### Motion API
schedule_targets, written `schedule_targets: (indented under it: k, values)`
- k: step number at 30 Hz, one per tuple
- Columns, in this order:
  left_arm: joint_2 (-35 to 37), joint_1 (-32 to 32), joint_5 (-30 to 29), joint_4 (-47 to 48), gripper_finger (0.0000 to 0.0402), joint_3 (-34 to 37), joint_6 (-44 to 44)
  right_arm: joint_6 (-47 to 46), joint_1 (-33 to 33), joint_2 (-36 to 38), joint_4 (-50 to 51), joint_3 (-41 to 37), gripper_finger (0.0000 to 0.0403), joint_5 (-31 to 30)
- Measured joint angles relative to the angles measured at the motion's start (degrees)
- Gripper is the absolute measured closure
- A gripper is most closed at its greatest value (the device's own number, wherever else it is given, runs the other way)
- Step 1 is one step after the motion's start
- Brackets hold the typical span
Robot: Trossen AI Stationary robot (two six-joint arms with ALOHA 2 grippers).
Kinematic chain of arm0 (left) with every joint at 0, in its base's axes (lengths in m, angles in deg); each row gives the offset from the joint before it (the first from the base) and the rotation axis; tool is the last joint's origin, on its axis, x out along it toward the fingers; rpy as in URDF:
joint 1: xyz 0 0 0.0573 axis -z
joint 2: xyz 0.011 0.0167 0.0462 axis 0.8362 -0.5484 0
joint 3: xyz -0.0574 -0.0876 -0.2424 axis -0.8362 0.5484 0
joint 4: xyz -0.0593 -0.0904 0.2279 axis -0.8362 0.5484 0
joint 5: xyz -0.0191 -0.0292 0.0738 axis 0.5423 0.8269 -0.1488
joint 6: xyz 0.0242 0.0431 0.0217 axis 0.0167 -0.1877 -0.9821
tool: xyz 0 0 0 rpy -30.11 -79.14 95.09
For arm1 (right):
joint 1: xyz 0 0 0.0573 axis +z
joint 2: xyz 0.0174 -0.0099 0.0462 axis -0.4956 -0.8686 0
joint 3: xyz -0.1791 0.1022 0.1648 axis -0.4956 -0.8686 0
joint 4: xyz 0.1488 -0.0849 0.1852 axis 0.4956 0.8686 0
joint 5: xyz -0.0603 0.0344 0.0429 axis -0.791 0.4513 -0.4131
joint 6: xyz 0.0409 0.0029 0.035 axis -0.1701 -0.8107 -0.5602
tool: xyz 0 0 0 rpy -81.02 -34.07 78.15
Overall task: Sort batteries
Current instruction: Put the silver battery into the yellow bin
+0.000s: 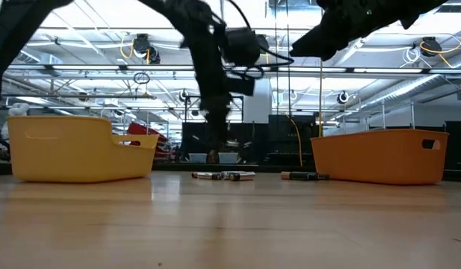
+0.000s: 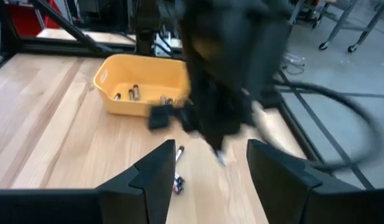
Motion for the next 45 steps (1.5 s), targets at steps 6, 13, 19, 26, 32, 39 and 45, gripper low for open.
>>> schedule_targets:
  k: [6, 13, 19, 26, 32, 39, 45]
  values:
    - [6.61, 5.64, 1.87, 16.34, 0.0385, 3.32, 10.09, -0.22, 0.0, 0.0, 1.94, 0.02, 0.0213, -0.16]
    - [12.42, 11.34, 3.15, 26.04, 0.0351, 8.38, 21.58, -2.56, 0.54, 0.0, 1.42, 0.02, 0.0213, -0.28]
    - [15.85, 13.86, -5.66, 30.76, 0.0325, 14.01, 28.13, -2.65, 2.93, 0.0, 1.23, 0.02, 0.0213, -0.25]
    - [18.08, 15.09, -12.18, 27.96, 0.0268, 15.78, 29.88, -2.58, 3.17, 0.0, 1.25, 0.02, 0.0213, -0.29]
    - [17.85, 16.06, -17.26, 9.45, 0.0241, 15.82, 24.64, -2.67, 3.23, 0.0, 0.85, 0.02, 0.0213, -0.85]
    - [12.3, 14.48, -12.3, -4.36, 0.0241, 16.89, 12.68, -3.25, 3.32, 0.0, 0.85, 0.02, 0.0213, -3.13]
    - [6.53, 10.18, -8.98, -5.55, 0.024, 16.93, 7.74, -2.4, 3.32, 0.0, 0.88, 0.02, 0.0213, -3.04]
